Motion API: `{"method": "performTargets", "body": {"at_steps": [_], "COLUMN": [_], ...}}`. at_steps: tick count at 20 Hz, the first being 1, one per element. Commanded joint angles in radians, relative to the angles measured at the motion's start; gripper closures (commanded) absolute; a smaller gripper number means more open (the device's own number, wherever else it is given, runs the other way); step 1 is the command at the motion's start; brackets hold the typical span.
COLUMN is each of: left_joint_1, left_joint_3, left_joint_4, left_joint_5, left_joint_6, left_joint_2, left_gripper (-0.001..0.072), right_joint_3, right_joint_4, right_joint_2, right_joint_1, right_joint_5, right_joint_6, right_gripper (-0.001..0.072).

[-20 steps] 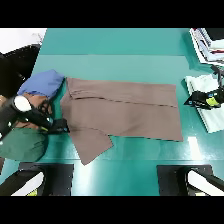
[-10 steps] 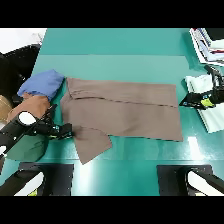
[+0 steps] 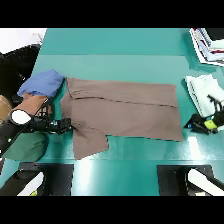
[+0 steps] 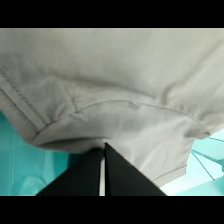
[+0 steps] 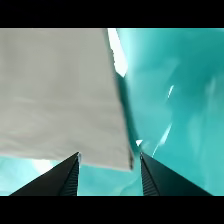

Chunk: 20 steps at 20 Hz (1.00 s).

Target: Fold the shirts.

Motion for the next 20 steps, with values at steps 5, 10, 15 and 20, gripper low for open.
{"method": "performTargets", "body": {"at_steps": [5,10,15,20], "left_joint_1": [0.0,0.0,0.0,0.0], "left_joint_3": [0.007,0.05,0.085,0.192], "left_joint_4": [0.0,0.153,0.212,0.211], "left_joint_5": [-0.018,-0.169,-0.298,-0.402], "left_joint_6": [0.003,0.003,-0.023,-0.08], "left_joint_2": [0.012,0.013,0.101,0.235], "left_gripper": [0.0683,0.0685,0.0685,0.0685], "right_joint_3": [-0.189,-0.189,-0.189,-0.142], "right_joint_4": [0.082,0.07,-0.011,-0.033], "right_joint_2": [-0.036,0.072,0.284,0.435], "right_joint_1": [-0.022,0.043,0.049,0.05], "right_joint_5": [-0.091,-0.116,0.013,0.081], "right_joint_6": [-0.048,-0.05,-0.05,-0.024], "right_gripper": [0.0348,0.0696,0.0697,0.0698]}}
